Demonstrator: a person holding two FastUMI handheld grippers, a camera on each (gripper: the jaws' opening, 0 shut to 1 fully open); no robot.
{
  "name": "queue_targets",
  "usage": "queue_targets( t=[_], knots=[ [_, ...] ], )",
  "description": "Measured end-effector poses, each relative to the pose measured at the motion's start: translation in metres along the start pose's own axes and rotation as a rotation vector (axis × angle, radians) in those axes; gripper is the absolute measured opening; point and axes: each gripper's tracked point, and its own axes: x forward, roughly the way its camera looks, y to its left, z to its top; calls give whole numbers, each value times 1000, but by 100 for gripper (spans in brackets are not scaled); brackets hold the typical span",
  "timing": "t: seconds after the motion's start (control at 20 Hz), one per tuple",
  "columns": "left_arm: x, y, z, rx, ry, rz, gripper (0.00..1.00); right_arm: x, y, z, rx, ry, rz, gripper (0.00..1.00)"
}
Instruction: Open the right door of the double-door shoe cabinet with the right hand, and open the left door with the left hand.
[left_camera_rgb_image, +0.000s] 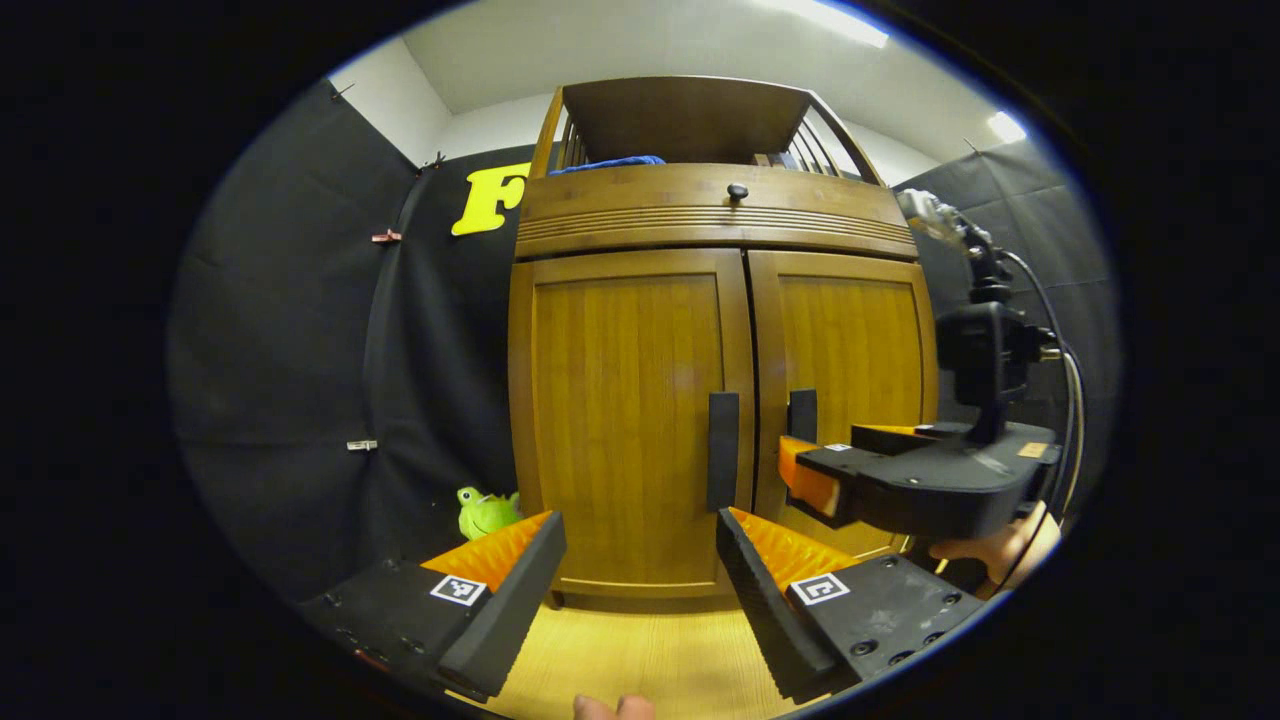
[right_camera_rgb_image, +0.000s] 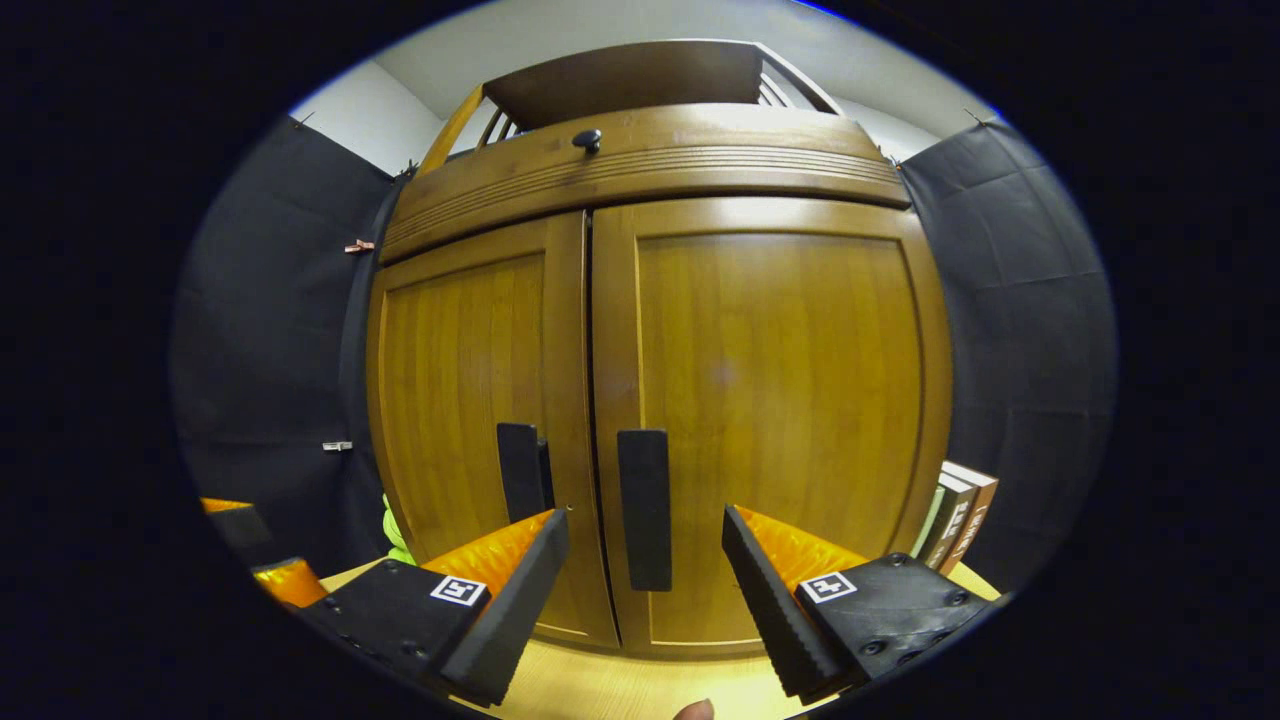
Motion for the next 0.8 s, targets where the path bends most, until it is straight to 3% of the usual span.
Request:
queue_targets(
  t=[0.35,0.5,0.65,0.8],
  knots=[
    [-14,3,-16,-40,0,13,94,42,-1,-13,11,-4,-10,92],
    [-15,14,-33,-39,15,38,94,55,2,-21,29,13,-6,66],
    [-16,18,-40,-32,16,47,95,57,-3,-20,6,1,-25,67],
    [-22,18,-43,-55,11,48,94,55,-4,-18,-26,-13,-20,35]
  ],
)
